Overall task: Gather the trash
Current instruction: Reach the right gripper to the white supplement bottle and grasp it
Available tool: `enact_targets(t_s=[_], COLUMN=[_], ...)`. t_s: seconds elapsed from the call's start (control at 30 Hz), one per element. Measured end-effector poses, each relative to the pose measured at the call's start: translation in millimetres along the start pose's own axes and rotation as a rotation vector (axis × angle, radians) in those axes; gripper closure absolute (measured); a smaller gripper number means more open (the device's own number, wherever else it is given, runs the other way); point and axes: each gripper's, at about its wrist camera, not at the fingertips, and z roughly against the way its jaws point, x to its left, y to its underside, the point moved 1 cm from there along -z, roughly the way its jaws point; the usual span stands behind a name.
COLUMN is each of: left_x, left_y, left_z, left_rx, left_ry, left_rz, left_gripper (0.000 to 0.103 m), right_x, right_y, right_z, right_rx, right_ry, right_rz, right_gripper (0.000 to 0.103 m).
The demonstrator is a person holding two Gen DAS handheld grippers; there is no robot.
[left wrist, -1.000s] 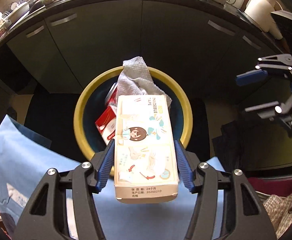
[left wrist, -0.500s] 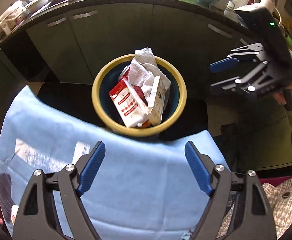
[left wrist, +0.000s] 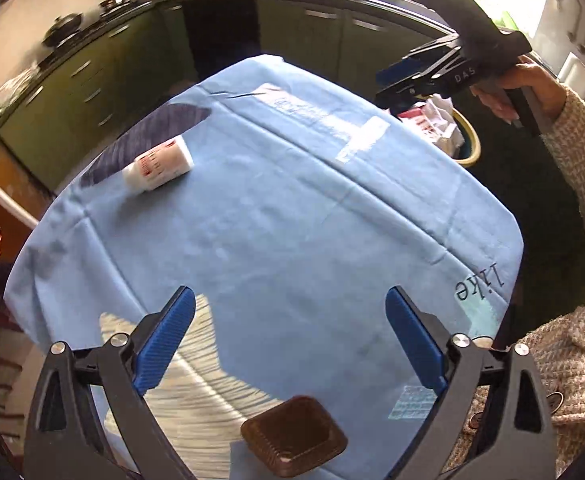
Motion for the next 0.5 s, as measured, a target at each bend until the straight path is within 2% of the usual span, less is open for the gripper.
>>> enact_targets(t_s=[0.13, 0.23, 0.37, 0.5], left_x=[32.6, 43.1, 48.6, 55.6], left_y=[26.3, 42.0, 57.3, 69.1], left_z=[15.2, 18.7, 15.4, 15.2], left_rx=[-0.031, -0.037, -0.024, -0.025], left_ry=[-0.035, -0.033, -0.037, -0.025], left_rz=[0.106, 0.149, 0.160, 0.186], left_gripper=[0.010, 0.010, 0.010, 0.010], right_x=[56.3, 88.4, 113.1, 113.8], right_y=[-77.3, -116.8, -151.4, -165.7], right_z=[-51.6, -94.0, -146.1, -179.8], right_rx=[0.021, 0.068, 0.143, 0.206], right_ry=[-0.030, -0.018, 0.024, 0.081], right_rz=[0.217, 0.368, 0.466, 0.509], right_gripper=[0.026, 0.026, 0.033, 0.033])
